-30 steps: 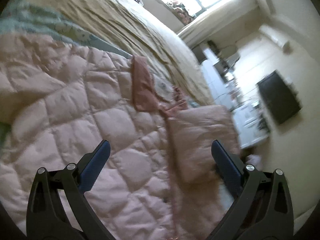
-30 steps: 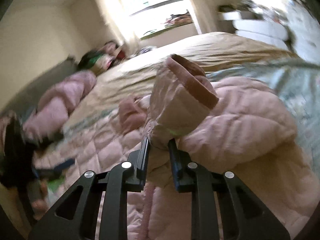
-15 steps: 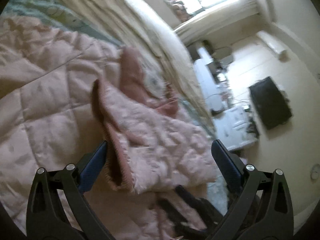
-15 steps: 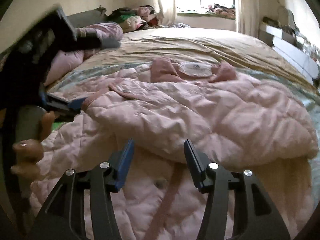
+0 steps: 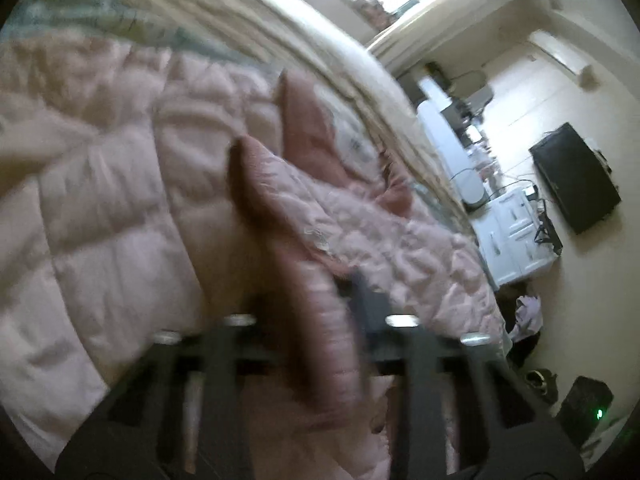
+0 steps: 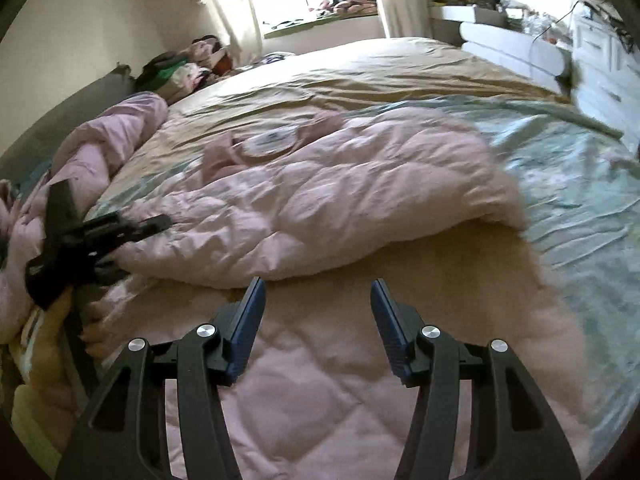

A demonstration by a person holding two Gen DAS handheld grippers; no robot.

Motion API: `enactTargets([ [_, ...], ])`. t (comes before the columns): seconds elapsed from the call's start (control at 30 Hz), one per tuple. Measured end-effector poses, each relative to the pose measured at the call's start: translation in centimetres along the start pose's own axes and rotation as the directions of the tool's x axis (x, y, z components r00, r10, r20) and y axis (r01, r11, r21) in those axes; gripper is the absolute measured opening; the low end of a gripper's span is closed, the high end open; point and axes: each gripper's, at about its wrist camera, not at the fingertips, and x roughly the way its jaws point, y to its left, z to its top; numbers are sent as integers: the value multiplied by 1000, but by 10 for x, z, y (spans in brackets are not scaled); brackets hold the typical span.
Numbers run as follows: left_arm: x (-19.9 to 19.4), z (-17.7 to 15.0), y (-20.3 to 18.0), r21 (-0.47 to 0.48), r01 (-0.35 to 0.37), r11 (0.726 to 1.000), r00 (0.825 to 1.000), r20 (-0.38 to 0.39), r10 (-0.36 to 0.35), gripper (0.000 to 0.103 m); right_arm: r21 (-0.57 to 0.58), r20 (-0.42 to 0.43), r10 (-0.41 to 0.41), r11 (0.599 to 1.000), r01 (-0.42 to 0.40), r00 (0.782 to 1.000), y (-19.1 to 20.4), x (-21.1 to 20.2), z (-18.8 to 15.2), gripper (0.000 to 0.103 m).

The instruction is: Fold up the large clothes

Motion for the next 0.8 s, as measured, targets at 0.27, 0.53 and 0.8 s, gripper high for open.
enactTargets([
  [0.27,-48,29,-19,198,-142,970,978,178,107,14,81,91,-105,992,97,990,-37,-6,48,53],
  [0.53,-15,21,23,173,-243,954,969,82,232,18,58,16,-157,986,155,988,-40,51,82,53],
  [0.8,-11,18,37,160,-280,947,960,44,276,30,54,-128,-238,968,246,963,-63,121,74,67],
])
